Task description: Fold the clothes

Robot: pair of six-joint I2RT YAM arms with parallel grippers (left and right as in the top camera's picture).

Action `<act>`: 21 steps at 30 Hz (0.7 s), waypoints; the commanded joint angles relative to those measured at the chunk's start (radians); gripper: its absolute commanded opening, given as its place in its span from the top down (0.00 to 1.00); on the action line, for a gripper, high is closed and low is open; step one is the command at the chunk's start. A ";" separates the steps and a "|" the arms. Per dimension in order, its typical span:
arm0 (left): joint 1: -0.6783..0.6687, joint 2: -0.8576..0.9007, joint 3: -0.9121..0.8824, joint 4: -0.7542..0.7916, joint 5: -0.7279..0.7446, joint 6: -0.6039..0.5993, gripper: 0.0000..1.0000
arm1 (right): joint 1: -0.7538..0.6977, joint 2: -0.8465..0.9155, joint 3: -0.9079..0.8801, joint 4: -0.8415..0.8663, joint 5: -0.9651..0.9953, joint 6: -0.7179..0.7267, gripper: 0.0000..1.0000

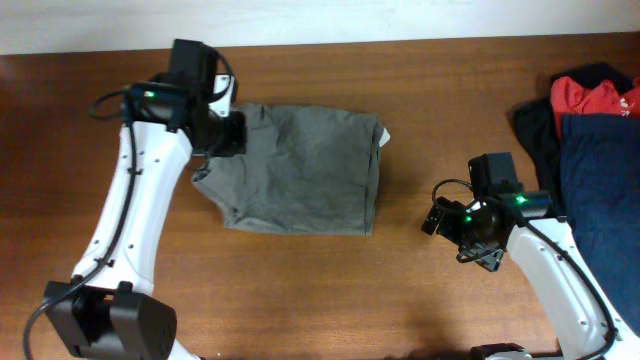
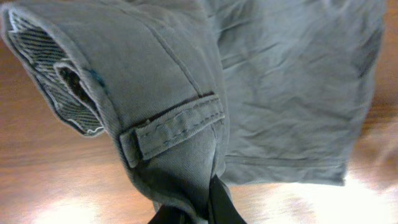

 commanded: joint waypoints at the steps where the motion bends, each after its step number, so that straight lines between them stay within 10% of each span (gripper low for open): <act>1: -0.046 -0.023 0.021 0.036 -0.013 -0.100 0.99 | -0.004 0.000 -0.003 0.001 -0.005 0.004 0.01; 21: -0.126 -0.034 0.022 -0.037 -0.271 -0.244 0.99 | -0.004 0.000 -0.003 0.001 -0.005 0.004 0.01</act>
